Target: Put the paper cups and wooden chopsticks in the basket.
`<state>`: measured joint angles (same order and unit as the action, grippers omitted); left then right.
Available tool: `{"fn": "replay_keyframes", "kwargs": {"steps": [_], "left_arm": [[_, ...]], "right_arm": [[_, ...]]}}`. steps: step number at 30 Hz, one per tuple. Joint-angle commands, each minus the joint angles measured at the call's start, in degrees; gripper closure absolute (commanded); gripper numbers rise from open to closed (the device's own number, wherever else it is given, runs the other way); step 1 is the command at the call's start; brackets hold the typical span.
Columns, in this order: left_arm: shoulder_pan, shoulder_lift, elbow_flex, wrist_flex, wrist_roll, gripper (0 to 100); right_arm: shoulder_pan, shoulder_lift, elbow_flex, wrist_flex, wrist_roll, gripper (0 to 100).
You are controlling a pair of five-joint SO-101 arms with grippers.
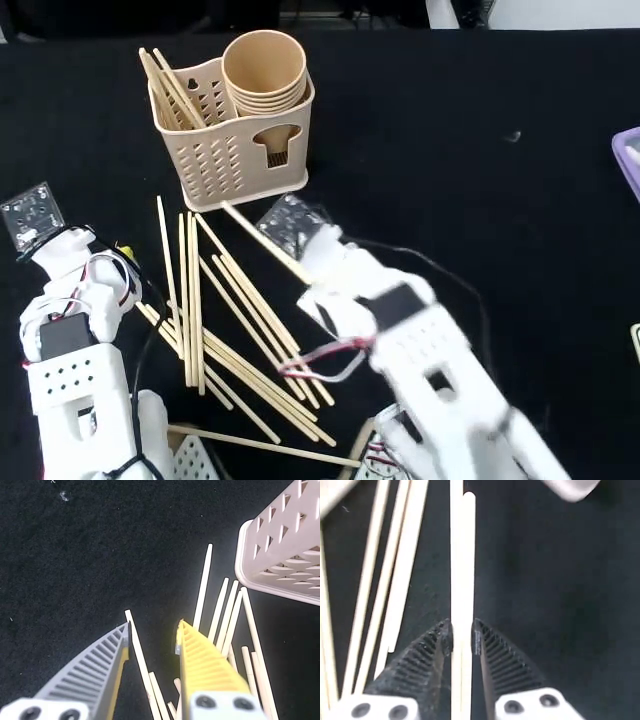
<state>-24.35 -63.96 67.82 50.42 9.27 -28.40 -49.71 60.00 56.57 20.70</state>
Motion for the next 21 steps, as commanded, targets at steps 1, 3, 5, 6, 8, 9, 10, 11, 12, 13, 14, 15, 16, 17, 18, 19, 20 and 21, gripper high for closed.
{"fn": "replay_keyframes", "kwargs": {"steps": [1, 3, 5, 6, 8, 9, 10, 11, 12, 13, 14, 15, 16, 17, 18, 19, 20, 21], "left_arm": [[-0.31, -0.88, -0.57, -0.09, -0.44, 84], [-0.31, -0.88, -0.57, -0.09, -0.44, 84], [-0.31, -0.88, -0.57, -0.09, -0.44, 84], [-0.31, -0.88, -0.57, -0.09, -0.44, 84], [-0.31, -0.88, -0.57, -0.09, -0.44, 84], [-0.31, -0.88, -0.57, 0.00, -0.44, 84], [-0.31, -0.88, -0.57, 0.00, -0.44, 84], [-0.31, -0.88, -0.48, 0.00, -0.44, 84], [-0.31, -0.88, -0.48, 0.00, -0.44, 84], [-0.31, -0.88, -0.48, 0.09, -0.44, 84], [-0.31, -0.88, -0.48, 0.09, -0.44, 84], [-0.31, -0.88, -0.48, 0.18, -0.44, 84], [-0.31, -0.88, -0.48, 0.18, -0.44, 84], [-0.31, -0.88, -0.48, 0.18, -0.44, 84], [-0.22, -0.88, -0.48, 0.18, -0.44, 84], [-0.22, -0.88, -0.48, 0.18, -0.44, 84], [-0.22, -0.88, -0.48, 0.18, -0.44, 84], [-0.22, -0.88, -0.48, 0.18, -0.44, 84]], "right_arm": [[-0.26, -15.96, -7.08, 5.80, -0.62, 98.8], [-0.53, -21.32, -12.18, 5.27, -2.02, 98.7], [-0.53, -23.43, -16.84, -0.44, -7.74, 98.7], [-0.53, -23.34, -18.51, -4.31, -11.16, 98.7], [-1.14, -21.49, -19.91, -14.24, -16.00, 98.5], [-2.37, -20.09, -19.91, -19.87, -17.41, 98.5], [-3.78, -18.24, -19.74, -25.32, -17.76, 98.5], [-5.01, -16.04, -19.74, -30.33, -17.58, 98.5], [-6.07, -13.41, -19.91, -34.73, -17.58, 98.6], [-6.77, -10.51, -20.26, -39.03, -17.58, 98.6], [-7.21, -7.43, -20.79, -43.43, -17.58, 98.6], [-7.30, -4.26, -21.67, -47.38, -17.67, 98.6], [-7.30, -0.84, -22.64, -51.34, -17.67, 98.6], [-7.21, 2.68, -23.96, -54.77, -17.93, 98.6], [-7.21, 6.20, -25.89, -57.49, -18.02, 98.6], [-7.38, 9.80, -28.09, -59.43, -18.02, 98.7], [-7.38, 13.32, -30.46, -60.48, -18.02, 98.7], [-7.38, 16.92, -33.36, -60.92, -18.02, 98.7]]}}
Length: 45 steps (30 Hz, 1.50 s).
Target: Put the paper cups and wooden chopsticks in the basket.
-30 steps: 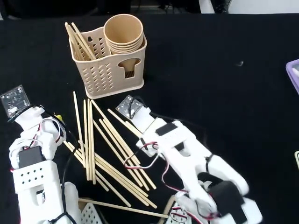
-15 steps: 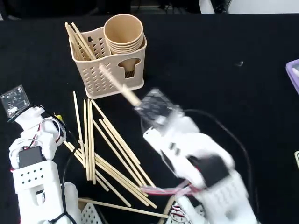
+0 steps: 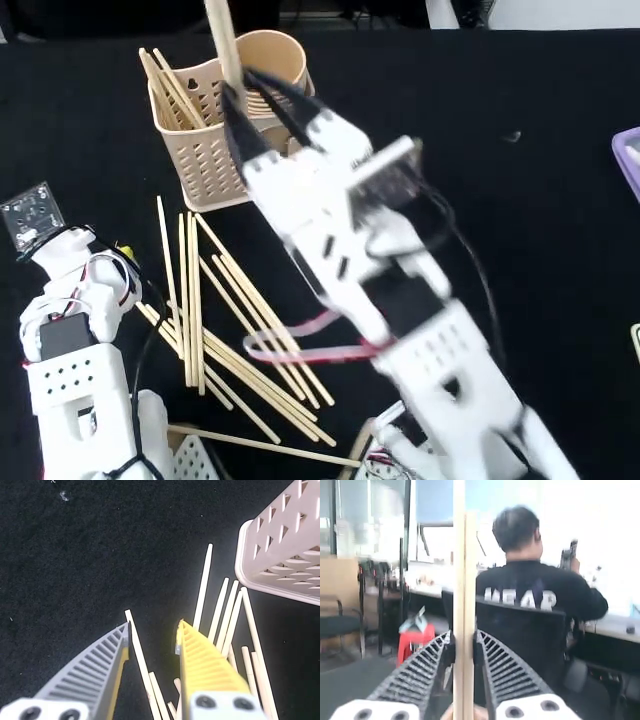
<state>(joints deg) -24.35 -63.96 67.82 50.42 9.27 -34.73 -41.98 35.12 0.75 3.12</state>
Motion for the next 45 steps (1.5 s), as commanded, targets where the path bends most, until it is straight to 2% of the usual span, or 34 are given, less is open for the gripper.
{"fn": "replay_keyframes", "kwargs": {"steps": [1, 12, 20, 23, 26, 29, 39, 45], "left_arm": [[-0.22, -0.88, -0.48, 0.18, -0.44, 84], [-0.13, -0.88, 0.31, -0.18, -0.44, 84], [-0.22, -0.88, 0.31, -0.18, -0.44, 84], [-0.22, -0.88, 0.31, -0.18, -0.44, 84], [-0.22, -0.88, 0.22, -0.18, -0.44, 84], [-0.31, -0.88, 0.22, -0.18, -0.44, 84], [-0.31, -0.88, 0.31, -0.18, -0.44, 84], [-0.31, -0.88, 0.31, -0.18, -0.44, 84]], "right_arm": [[-1.05, 12.70, -11.65, -5.10, -0.44, 98.7], [-0.09, 39.69, -36.88, -5.01, -0.53, 98.7], [-0.18, 46.20, -37.41, -4.57, -0.53, 98.5], [-0.35, 46.37, -35.47, 0.53, -0.53, 98.1], [-0.88, 46.02, -35.47, 6.95, -0.44, 91.5], [-1.05, 43.82, -36.18, 11.60, -0.44, 87.4], [-1.14, 23.08, -31.34, 23.12, -0.53, 89.5], [-3.16, 4.18, -14.99, 42.29, -0.53, 89.5]]}}
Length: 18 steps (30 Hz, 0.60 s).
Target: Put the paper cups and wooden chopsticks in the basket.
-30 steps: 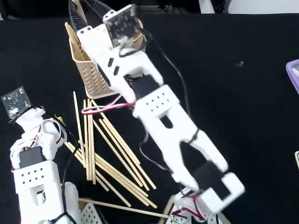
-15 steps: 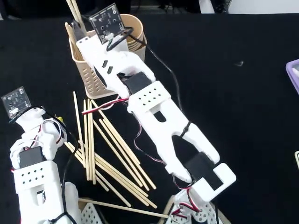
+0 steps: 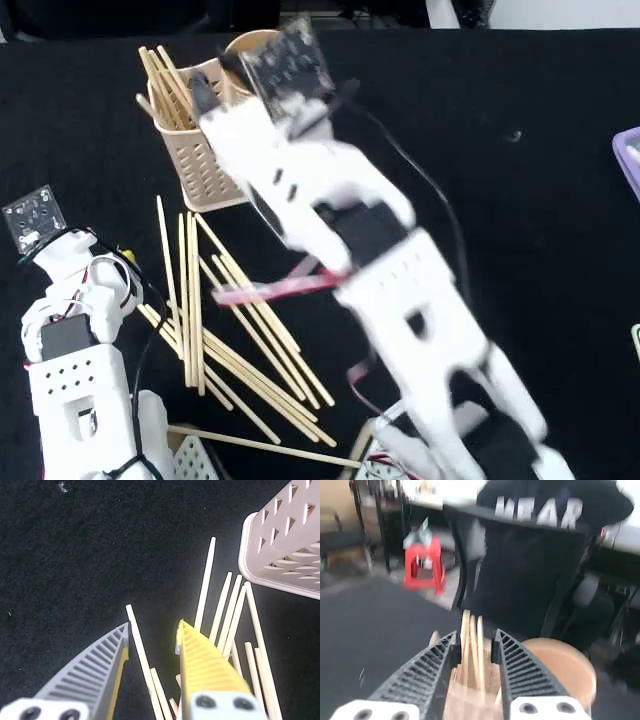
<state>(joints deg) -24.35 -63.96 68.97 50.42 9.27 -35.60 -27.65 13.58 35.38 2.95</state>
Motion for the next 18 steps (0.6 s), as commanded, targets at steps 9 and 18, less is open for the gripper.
{"fn": "replay_keyframes", "kwargs": {"steps": [9, 18], "left_arm": [[-0.31, -0.88, -0.92, -0.18, -0.44, 84], [-0.31, -0.88, -0.84, -0.18, -0.44, 84]], "right_arm": [[-7.03, -19.47, 51.38, -7.12, -0.44, 89.0], [-8.09, 2.95, 48.92, -13.98, -2.20, 80.2]]}}
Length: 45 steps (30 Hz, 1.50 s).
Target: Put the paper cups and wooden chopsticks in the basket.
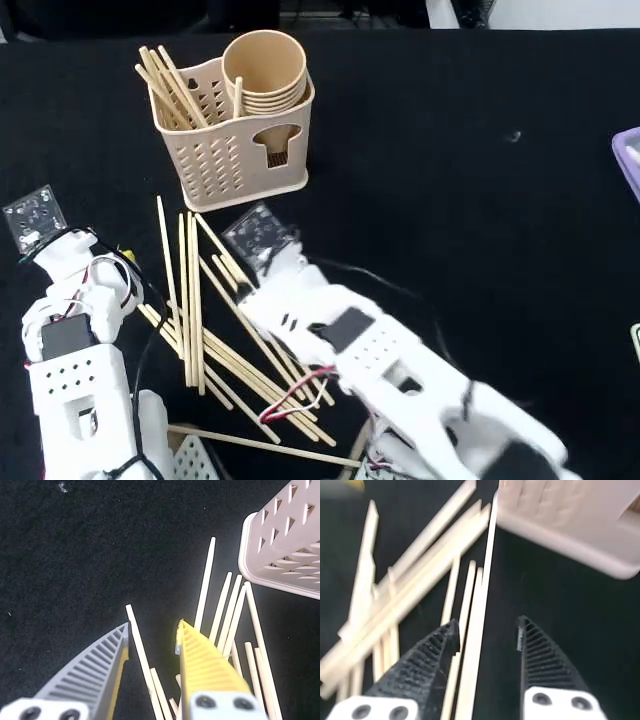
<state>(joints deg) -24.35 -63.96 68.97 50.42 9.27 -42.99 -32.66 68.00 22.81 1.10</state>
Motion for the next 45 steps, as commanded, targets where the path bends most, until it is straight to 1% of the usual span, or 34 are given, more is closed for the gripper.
{"fn": "replay_keyframes", "kwargs": {"steps": [1, 4, 10, 12, 15, 16, 17, 19, 22, 25, 31, 37, 39, 43, 45], "left_arm": [[-0.31, -0.88, -0.84, -0.18, -0.44, 84], [-0.31, -0.88, -0.84, -0.18, -0.44, 84], [-0.31, -0.88, -0.84, -0.18, -0.44, 84], [-0.31, -0.88, -0.84, -0.18, -0.44, 84], [-0.31, -0.88, -0.84, -0.18, -0.44, 84], [-0.31, -0.88, -0.84, -0.18, -0.44, 84], [-0.31, -0.88, -0.84, -0.18, -0.44, 84], [-0.31, -0.88, -0.84, -0.18, -0.44, 84], [-0.31, -0.88, -0.84, -0.18, -0.44, 84], [-0.31, -0.88, -0.84, -0.18, -0.44, 84], [-0.31, -0.88, -0.84, -0.18, -0.44, 84], [-0.31, -0.88, -0.84, -0.18, -0.44, 84], [-0.31, -0.88, -0.84, -0.18, -0.44, 84], [-0.31, -0.88, -0.84, -0.18, -0.44, 84], [-0.31, -0.88, -0.84, -0.18, -0.44, 84]], "right_arm": [[-0.62, 11.56, -7.78, -0.79, 0.44, 80.2], [-0.70, 21.76, -15.78, 4.40, 4.13, 80.2], [-0.44, 36.44, -31.96, 18.02, 5.27, 80.9], [-0.44, 39.60, -35.65, 21.10, 5.36, 85.1], [-0.35, 42.24, -38.64, 23.12, 5.36, 97.5], [-0.35, 42.33, -38.64, 23.30, 5.36, 99.2], [-0.35, 42.33, -38.55, 23.47, 5.36, 97.9], [-0.35, 42.24, -38.55, 23.56, 5.36, 98.9], [-0.35, 39.52, -38.46, 25.58, 5.36, 98.8], [-0.35, 33.45, -37.14, 29.10, 5.63, 98.8], [-0.26, 15.52, -28.44, 29.98, 11.96, 98.8], [5.19, -2.42, -25.89, 34.20, 14.33, 98.8], [5.45, -4.70, -24.22, 34.46, 14.68, 98.8], [5.89, -3.03, -18.24, 34.11, 18.73, 98.7], [8.18, -1.36, -16.13, 33.85, 21.10, 98.7]]}}
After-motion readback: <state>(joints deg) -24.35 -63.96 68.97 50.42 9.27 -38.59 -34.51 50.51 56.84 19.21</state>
